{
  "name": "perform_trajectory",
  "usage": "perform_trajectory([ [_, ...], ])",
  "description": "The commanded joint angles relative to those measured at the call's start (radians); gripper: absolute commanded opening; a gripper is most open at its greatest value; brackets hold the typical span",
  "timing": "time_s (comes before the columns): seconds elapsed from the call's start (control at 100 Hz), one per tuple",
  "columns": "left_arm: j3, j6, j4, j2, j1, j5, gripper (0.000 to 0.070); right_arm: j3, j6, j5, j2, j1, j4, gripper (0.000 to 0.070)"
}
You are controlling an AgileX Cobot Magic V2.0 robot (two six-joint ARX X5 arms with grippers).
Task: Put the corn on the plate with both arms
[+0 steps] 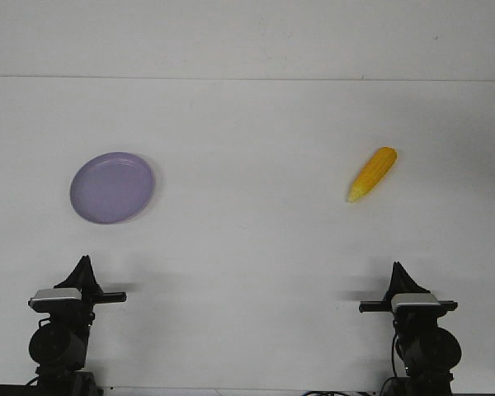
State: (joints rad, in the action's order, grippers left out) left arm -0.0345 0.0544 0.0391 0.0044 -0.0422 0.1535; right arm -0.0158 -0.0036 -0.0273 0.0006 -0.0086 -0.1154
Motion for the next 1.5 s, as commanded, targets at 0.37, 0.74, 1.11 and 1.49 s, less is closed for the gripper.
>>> perform_trajectory([
  [0.37, 0.020, -0.076, 0.015, -0.001, 0.000, -0.005, 0.0015, 0.003, 0.003, 0.000, 0.001, -0.002, 0.011, 0.0017],
  [0.74, -0.014, -0.298, 0.034, 0.001, 0.000, -0.046, 0.0010, 0.003, 0.003, 0.000, 0.000, -0.002, 0.011, 0.0017],
  [1.11, -0.504, -0.303, -0.205, 0.398, 0.004, -0.036, 0.0428, 0.003, 0.003, 0.000, 0.001, -0.002, 0.011, 0.0017],
  [1.49, -0.818, -0.242, -0.306, 1.077, 0.195, -0.068, 0.0473, 0.003, 0.003, 0.000, 0.001, -0.002, 0.011, 0.0017],
])
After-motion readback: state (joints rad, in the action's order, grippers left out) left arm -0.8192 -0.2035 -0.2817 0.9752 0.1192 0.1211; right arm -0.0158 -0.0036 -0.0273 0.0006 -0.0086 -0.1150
